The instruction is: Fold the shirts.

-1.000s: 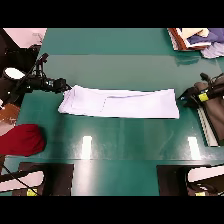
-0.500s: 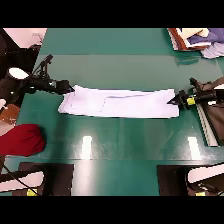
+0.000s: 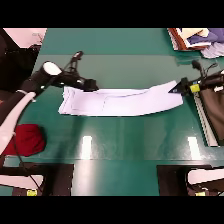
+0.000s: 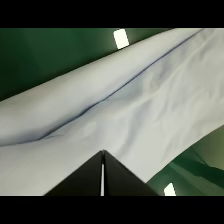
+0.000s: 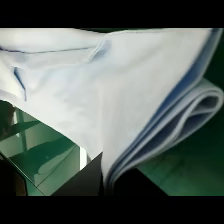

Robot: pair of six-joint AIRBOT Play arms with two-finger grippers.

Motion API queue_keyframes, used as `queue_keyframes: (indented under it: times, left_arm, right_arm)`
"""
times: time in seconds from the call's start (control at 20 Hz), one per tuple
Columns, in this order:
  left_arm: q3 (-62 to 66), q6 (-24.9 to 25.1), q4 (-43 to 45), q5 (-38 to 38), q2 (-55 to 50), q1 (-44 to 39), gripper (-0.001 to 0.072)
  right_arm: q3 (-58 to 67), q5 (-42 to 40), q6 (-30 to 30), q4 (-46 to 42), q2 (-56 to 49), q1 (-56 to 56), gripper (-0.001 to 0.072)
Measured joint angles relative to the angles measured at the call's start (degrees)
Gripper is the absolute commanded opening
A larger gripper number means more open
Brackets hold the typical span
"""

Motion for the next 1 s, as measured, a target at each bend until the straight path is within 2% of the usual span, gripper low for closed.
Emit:
queue_keyframes:
  times: [0.2,0.5,0.75,1.0]
  left_arm:
    - [6.21,-1.31,0.07,0.98,-7.32,-7.65,0.0021]
    - [10.40,-2.75,-0.20,3.50,-14.27,-16.55,0.0021]
    - [11.02,-2.97,-0.35,5.11,-16.41,-19.45,0.0021]
    - [11.13,-3.06,-0.24,4.55,-16.11,-18.97,0.0020]
  right_arm:
    - [8.04,1.25,5.03,0.09,4.85,4.46,0.0018]
    - [19.23,1.86,10.32,0.22,6.69,12.63,0.0018]
    - [22.95,0.37,12.13,0.20,6.91,18.21,0.0018]
    - [23.74,-0.70,12.31,0.15,6.93,21.94,0.0018]
